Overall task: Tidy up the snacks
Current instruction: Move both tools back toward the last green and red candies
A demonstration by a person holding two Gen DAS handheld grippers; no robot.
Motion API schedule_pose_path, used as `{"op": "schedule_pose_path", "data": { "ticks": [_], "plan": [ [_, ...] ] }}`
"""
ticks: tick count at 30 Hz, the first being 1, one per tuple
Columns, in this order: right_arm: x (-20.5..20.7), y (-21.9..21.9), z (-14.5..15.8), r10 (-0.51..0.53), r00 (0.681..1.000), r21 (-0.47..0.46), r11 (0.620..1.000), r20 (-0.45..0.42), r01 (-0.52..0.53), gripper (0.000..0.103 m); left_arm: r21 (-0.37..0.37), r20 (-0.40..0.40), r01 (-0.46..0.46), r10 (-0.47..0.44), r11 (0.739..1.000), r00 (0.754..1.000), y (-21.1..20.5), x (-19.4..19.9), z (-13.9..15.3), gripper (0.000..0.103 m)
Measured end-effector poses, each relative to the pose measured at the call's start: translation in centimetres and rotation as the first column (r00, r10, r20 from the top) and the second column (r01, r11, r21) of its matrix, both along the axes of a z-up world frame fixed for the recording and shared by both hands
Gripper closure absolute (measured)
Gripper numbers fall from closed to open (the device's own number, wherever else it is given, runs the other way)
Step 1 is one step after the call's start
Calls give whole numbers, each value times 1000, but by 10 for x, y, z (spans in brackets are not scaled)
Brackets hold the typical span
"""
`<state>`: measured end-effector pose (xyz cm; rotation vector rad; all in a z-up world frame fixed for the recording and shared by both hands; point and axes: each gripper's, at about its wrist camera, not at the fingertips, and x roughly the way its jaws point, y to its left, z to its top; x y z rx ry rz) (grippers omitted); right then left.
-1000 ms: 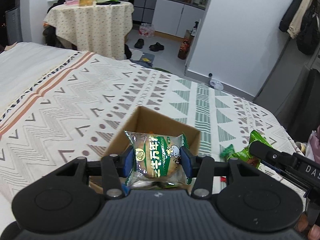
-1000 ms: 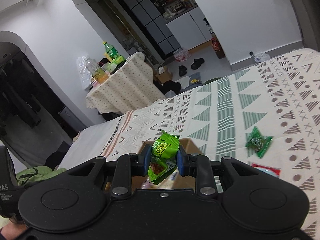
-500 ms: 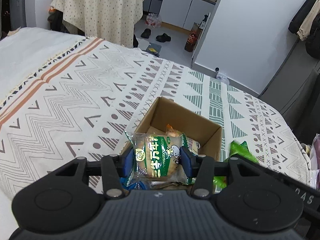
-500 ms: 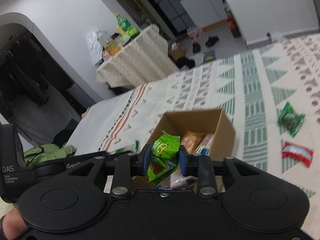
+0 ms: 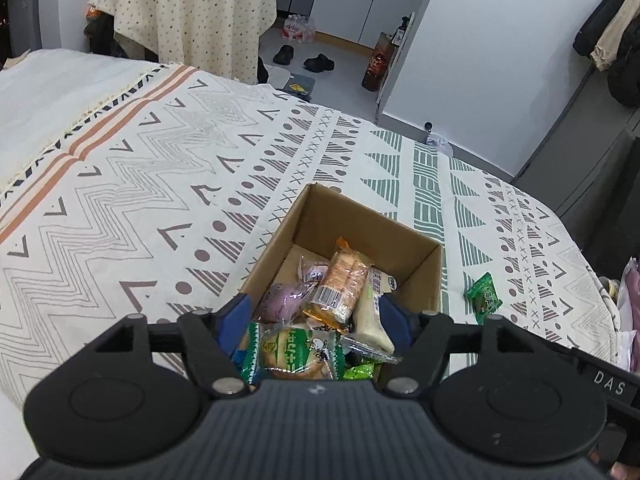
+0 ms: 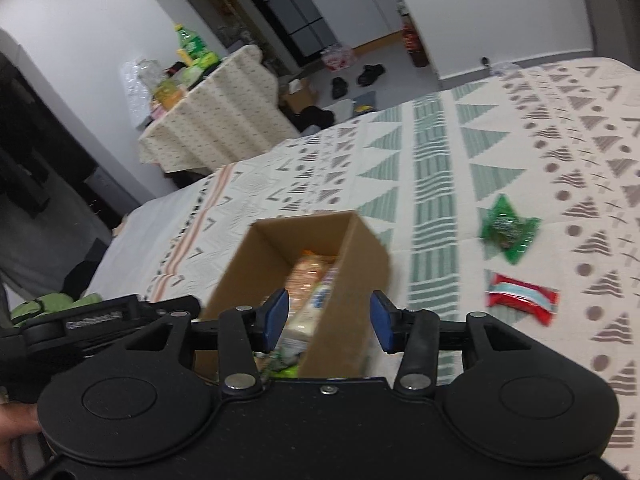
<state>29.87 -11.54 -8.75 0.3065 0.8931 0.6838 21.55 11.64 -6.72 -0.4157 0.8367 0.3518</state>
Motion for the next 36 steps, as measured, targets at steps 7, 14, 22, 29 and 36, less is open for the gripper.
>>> {"op": "schedule_pose_path", "data": {
  "ticks": [7, 14, 22, 29, 36],
  "plan": [
    [6, -24, -6, -49, 999, -5, 999, -13, 49, 57, -2, -3, 49, -49, 999, 999, -19, 8, -1, 31],
    [12, -44, -11, -87, 996, -6, 996, -12, 87, 49, 1, 9, 106, -106, 994, 994, -51, 25, 2, 27],
    [24, -65, -33, -108, 993, -23, 994, -48, 107, 33, -5, 16, 158, -158, 987, 987, -89, 46, 0, 18],
    [36, -76, -47, -97, 995, -32, 995, -40, 95, 29, -23, 8, 204, -204, 979, 979, -114, 62, -11, 18],
    [53, -84, -64, -108, 993, -65, 992, -47, 105, 30, -35, 1, 224, -224, 974, 975, -133, 77, -26, 21]
  ]
}}
